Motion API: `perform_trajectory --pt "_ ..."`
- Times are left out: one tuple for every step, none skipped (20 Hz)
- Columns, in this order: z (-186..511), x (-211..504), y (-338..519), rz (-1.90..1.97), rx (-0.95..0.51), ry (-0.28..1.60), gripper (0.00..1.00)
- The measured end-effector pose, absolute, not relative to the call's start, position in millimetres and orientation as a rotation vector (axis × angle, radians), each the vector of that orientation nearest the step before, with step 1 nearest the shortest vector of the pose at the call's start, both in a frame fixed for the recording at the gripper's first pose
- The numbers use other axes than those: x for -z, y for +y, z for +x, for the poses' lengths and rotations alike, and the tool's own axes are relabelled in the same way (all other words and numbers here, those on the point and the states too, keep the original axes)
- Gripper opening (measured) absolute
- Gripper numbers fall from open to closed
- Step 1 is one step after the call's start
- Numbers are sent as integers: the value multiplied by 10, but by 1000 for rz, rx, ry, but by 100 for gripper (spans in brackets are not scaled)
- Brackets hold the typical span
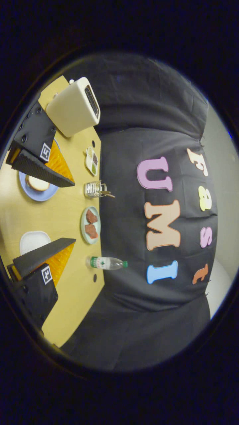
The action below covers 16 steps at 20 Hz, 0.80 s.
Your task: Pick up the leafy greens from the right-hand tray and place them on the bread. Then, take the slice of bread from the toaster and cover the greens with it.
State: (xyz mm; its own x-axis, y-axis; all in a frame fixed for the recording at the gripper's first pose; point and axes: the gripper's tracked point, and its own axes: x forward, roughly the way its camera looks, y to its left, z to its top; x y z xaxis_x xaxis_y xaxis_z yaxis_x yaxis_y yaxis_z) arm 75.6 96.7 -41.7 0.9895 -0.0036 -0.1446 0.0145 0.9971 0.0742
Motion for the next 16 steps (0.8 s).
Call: perform_trajectory --pt "758 276 912 76 8 132 97" --pt "749 156 870 76 2 128 97" --pt "752 37 827 73 -4 119 97" --pt "754 -99 780 60 -6 104 97" --pt "760 -223 716 38 -4 86 97" --pt "765 -327 673 18 -2 64 97" --pt "755 -388 659 5 -8 47 97" --pt "745 -398 678 5 -20 39 97" --pt "713 -335 707 7 -40 48 97" --pt "669 -256 705 2 -49 56 97" --pt "637 -211 675 -19 -45 55 98" --pt "604 -191 656 -46 -40 49 99" --pt "562 -178 657 -65 -41 45 99" --pt "496 -169 675 -68 -52 42 100" --pt "418 -159 709 -55 -71 42 100" --pt "334 -184 742 -35 -93 36 100"
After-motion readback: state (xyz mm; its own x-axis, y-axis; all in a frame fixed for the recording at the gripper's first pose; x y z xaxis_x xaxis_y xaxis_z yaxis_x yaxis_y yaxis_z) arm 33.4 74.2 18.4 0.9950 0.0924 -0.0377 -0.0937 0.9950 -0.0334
